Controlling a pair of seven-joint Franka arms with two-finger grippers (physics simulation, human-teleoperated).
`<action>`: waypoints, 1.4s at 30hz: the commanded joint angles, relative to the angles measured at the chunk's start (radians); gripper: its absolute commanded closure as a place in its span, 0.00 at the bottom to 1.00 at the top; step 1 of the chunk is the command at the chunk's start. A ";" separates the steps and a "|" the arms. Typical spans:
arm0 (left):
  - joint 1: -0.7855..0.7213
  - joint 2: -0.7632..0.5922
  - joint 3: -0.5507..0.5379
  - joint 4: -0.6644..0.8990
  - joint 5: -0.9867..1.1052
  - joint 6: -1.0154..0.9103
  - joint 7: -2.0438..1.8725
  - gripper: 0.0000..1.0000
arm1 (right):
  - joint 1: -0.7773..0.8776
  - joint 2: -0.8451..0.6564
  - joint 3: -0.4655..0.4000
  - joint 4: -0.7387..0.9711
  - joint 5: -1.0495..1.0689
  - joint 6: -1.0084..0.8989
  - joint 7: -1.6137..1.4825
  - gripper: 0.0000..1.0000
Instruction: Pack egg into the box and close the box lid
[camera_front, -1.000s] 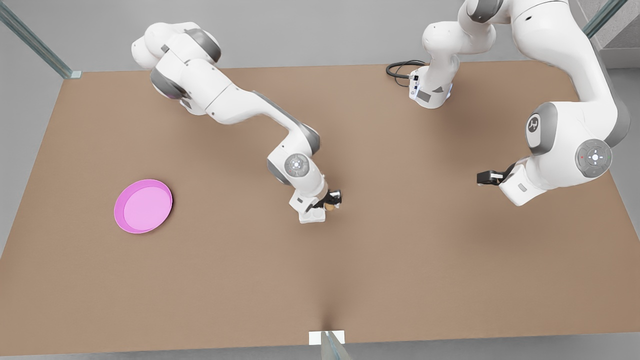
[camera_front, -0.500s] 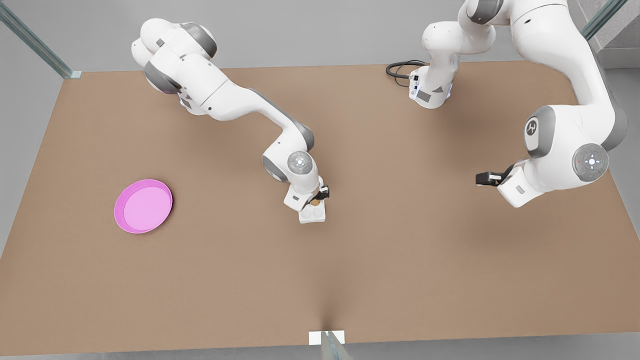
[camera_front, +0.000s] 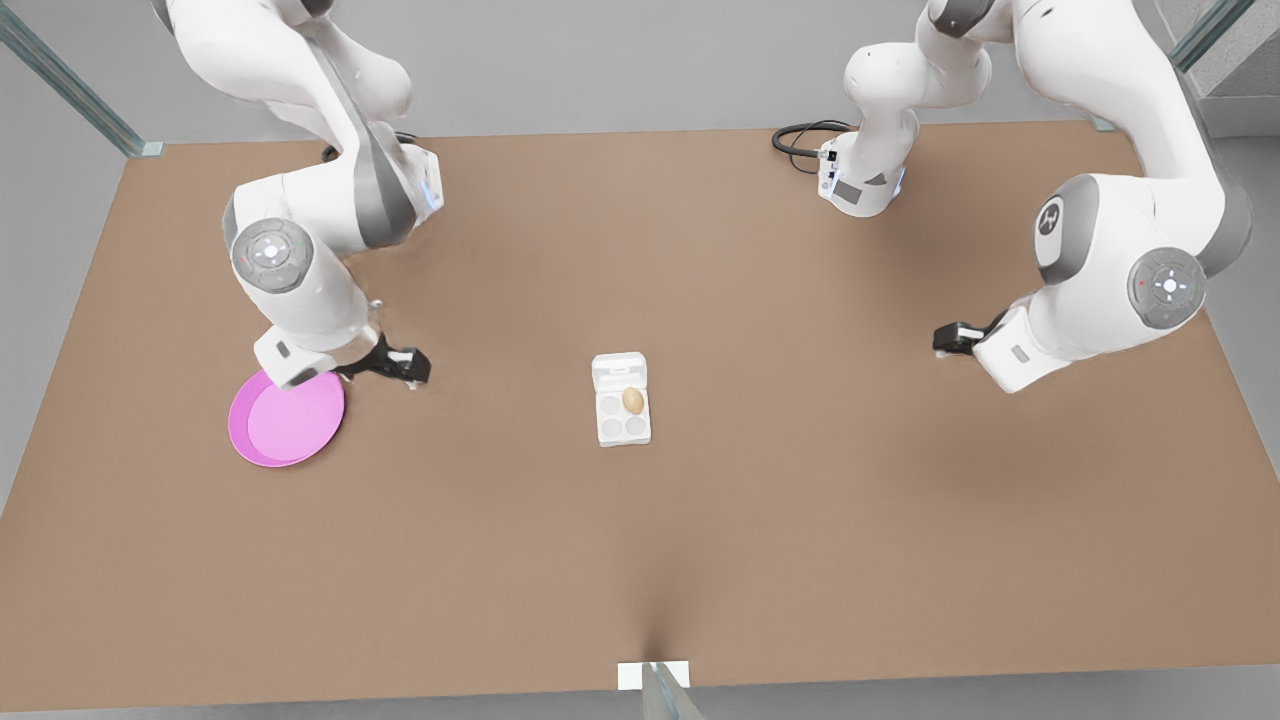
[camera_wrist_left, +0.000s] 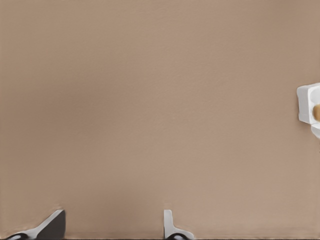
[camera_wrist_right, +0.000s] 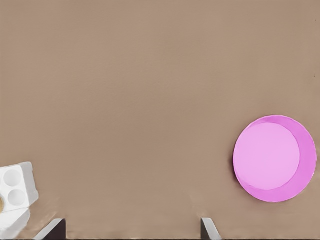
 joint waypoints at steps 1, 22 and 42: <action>-0.007 -0.003 0.000 0.000 0.020 -0.020 -0.002 0.79 | 0.003 -0.048 -0.040 -0.030 0.003 -0.012 -0.038 0.00; -0.728 0.464 -0.174 0.035 -0.152 0.575 -0.949 0.79 | 0.019 0.061 -0.273 0.289 0.100 -0.252 -0.303 0.00; -0.708 0.522 -0.089 0.035 -0.144 0.770 -0.869 0.79 | 0.017 0.073 -0.275 0.286 0.092 -0.164 -0.316 0.00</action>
